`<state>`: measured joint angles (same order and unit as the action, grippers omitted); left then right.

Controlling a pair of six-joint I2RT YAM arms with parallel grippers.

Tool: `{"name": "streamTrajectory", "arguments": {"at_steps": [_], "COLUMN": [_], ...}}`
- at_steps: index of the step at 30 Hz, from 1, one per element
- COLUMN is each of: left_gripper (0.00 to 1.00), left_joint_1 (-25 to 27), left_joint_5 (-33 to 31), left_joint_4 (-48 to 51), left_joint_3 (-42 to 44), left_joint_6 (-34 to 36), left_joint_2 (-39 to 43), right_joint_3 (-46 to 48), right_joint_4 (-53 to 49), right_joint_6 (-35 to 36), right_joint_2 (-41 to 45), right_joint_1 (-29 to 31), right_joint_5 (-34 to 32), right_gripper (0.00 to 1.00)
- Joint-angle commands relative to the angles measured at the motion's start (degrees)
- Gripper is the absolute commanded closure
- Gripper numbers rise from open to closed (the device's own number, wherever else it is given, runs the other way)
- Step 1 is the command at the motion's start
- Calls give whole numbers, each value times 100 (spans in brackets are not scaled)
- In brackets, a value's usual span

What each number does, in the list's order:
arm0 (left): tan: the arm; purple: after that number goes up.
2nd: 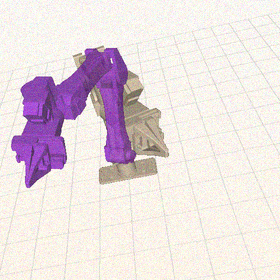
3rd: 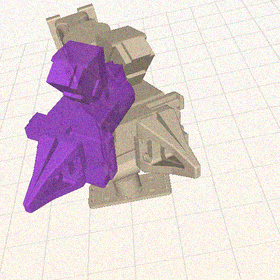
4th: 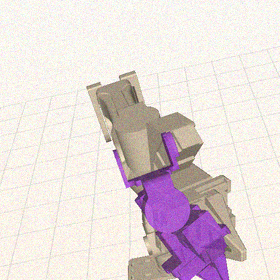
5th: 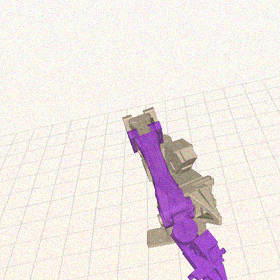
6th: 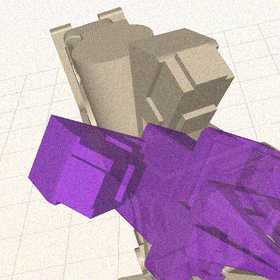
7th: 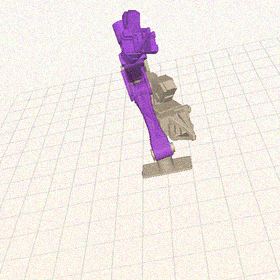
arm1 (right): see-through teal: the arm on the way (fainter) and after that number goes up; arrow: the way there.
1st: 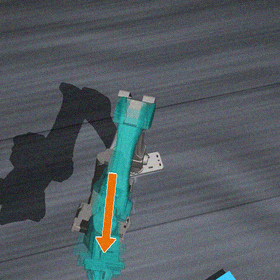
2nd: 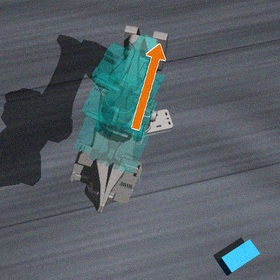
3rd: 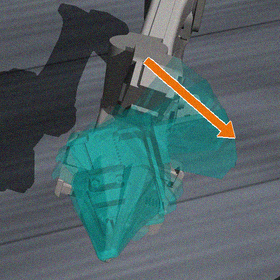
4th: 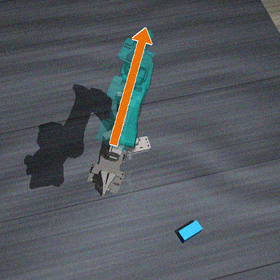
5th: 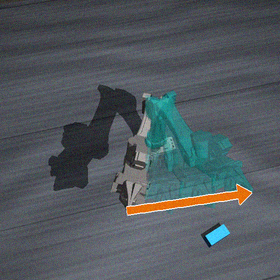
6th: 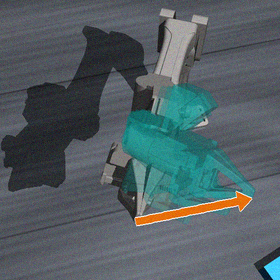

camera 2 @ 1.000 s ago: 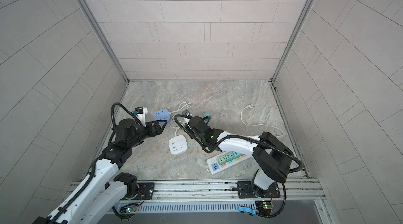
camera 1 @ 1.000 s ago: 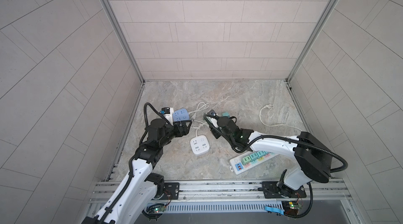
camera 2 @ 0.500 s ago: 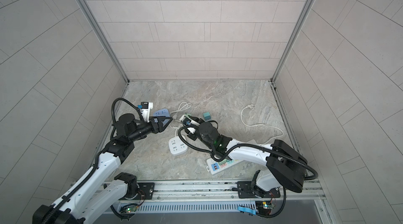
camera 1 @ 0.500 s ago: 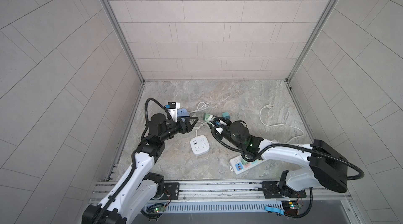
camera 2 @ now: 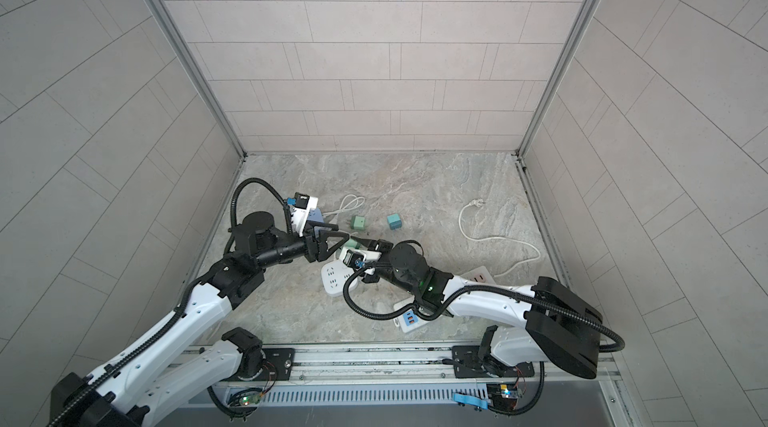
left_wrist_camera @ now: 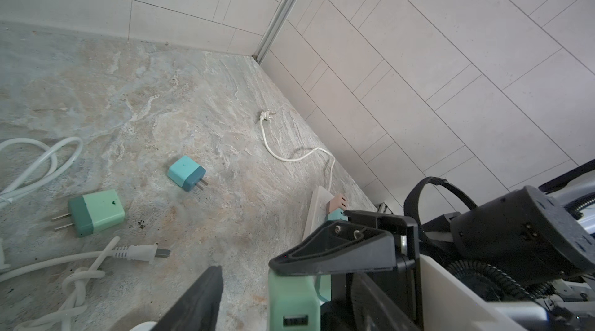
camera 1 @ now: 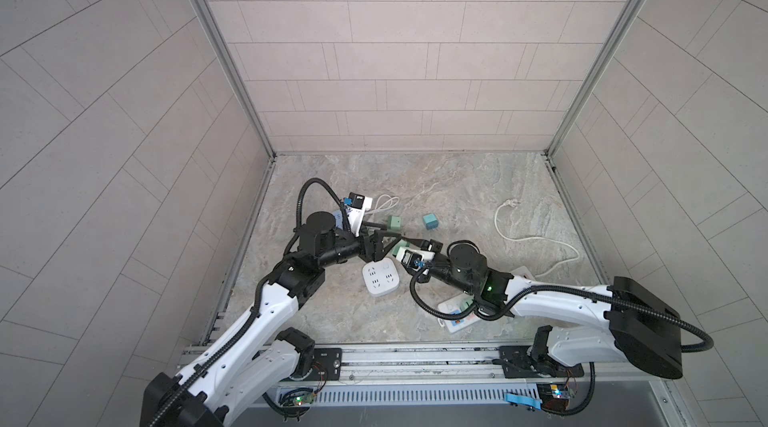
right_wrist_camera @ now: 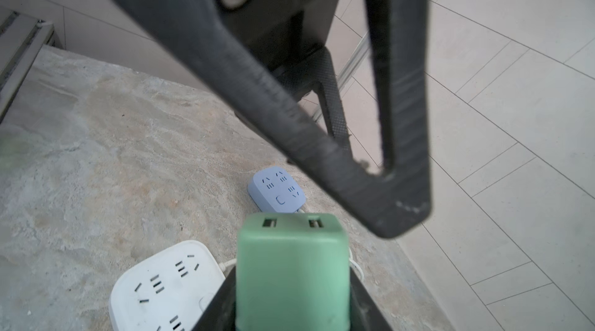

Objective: Insert the plug
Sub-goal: 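Close the left gripper on the green adapter held by the right gripper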

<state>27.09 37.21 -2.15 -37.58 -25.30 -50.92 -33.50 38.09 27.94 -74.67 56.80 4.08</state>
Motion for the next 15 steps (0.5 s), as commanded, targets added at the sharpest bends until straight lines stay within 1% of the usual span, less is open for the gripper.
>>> {"name": "streamTrajectory", "arguments": {"at_steps": [1, 8, 15], "left_gripper": [30, 30, 33], "left_joint_1": [97, 338, 467], "left_joint_5": [-109, -274, -329], "left_joint_4": [248, 507, 558], "left_joint_3": [-201, -212, -235], "left_joint_6": [291, 478, 526], "left_joint_2": [11, 82, -10], "right_joint_3": [-65, -43, -74], "right_joint_4": [159, 231, -56], "right_joint_6": [433, 526, 570], "right_joint_2": [142, 276, 505], "right_joint_1": [17, 16, 16], "right_joint_5": [73, 1, 108], "right_gripper": [100, 100, 100]}}
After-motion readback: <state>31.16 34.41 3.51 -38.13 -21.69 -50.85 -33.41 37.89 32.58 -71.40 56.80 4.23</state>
